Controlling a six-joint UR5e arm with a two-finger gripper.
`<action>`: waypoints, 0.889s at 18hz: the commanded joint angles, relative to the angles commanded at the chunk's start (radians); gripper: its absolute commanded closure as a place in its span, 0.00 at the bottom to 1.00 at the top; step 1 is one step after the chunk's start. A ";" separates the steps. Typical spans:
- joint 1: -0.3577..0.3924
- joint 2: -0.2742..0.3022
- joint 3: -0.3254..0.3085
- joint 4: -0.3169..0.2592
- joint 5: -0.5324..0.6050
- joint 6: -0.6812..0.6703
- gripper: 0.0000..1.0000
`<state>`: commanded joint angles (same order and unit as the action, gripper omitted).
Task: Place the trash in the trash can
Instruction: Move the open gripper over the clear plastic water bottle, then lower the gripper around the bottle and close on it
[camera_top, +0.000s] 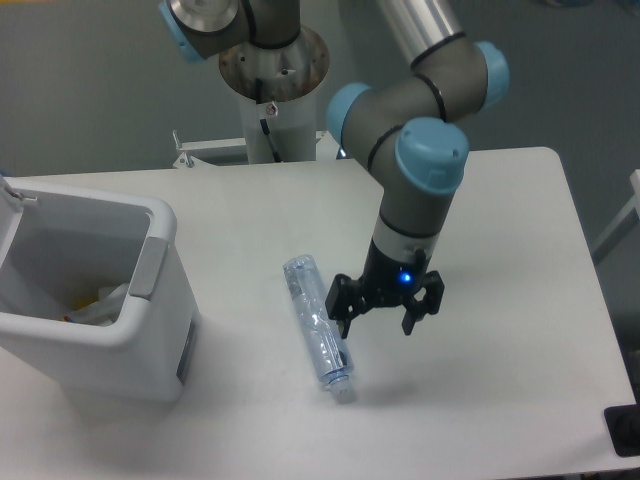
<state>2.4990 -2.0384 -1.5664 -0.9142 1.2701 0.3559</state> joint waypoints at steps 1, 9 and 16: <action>-0.005 -0.021 0.015 -0.008 0.000 0.000 0.00; -0.087 -0.190 0.150 -0.067 0.141 -0.020 0.00; -0.123 -0.233 0.143 -0.068 0.202 -0.040 0.00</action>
<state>2.3762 -2.2718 -1.4235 -0.9817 1.4726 0.3160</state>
